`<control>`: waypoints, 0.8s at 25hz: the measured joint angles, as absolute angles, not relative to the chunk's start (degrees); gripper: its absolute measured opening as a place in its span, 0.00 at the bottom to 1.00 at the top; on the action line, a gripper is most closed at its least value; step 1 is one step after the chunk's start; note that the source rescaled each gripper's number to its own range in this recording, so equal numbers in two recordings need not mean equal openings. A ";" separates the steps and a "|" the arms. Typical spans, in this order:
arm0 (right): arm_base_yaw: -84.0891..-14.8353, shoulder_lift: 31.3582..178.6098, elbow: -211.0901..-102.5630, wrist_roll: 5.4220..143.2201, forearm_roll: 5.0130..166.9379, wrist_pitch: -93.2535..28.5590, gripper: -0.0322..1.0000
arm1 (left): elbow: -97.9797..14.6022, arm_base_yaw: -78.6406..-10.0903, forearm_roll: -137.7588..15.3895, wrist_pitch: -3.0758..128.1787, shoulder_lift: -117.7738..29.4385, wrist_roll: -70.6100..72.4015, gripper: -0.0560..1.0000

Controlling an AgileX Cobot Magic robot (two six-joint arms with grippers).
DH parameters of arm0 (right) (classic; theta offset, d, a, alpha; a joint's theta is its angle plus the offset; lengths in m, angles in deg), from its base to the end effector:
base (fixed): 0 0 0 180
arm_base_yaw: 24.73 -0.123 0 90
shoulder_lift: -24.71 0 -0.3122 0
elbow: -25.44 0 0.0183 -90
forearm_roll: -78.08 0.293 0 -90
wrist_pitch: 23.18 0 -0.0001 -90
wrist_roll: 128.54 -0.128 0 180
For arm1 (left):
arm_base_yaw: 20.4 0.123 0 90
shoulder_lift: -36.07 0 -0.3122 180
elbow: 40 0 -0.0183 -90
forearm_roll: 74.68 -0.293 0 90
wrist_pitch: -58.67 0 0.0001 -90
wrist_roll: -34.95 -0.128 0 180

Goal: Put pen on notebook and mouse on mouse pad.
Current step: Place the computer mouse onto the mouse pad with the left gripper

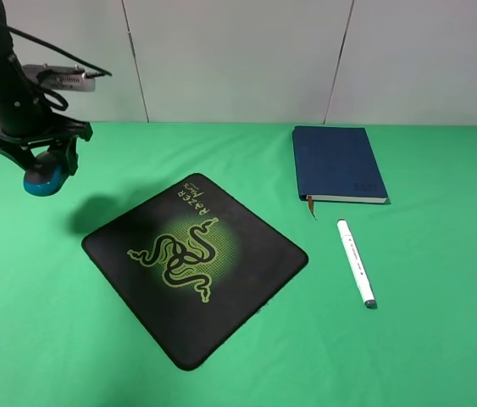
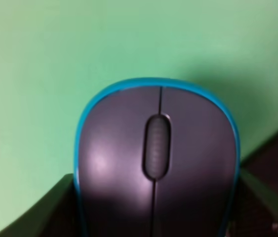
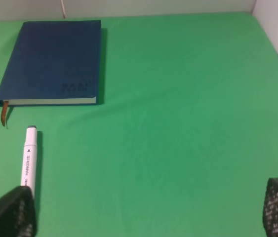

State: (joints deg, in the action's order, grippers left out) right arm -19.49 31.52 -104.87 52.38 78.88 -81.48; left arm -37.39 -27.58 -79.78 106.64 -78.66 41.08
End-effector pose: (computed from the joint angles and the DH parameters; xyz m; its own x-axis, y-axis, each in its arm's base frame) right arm 0.0403 -0.0022 0.2832 -0.4183 0.0296 -0.9078 0.0769 0.9970 -0.0029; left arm 0.4295 -0.0456 0.1648 -0.9633 0.0738 -0.2582 0.0625 0.9967 0.0517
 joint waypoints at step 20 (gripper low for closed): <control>-19.49 31.52 -104.87 52.38 78.88 -81.48 1.00 | -36.95 -52.40 -80.42 107.11 -80.81 53.73 0.06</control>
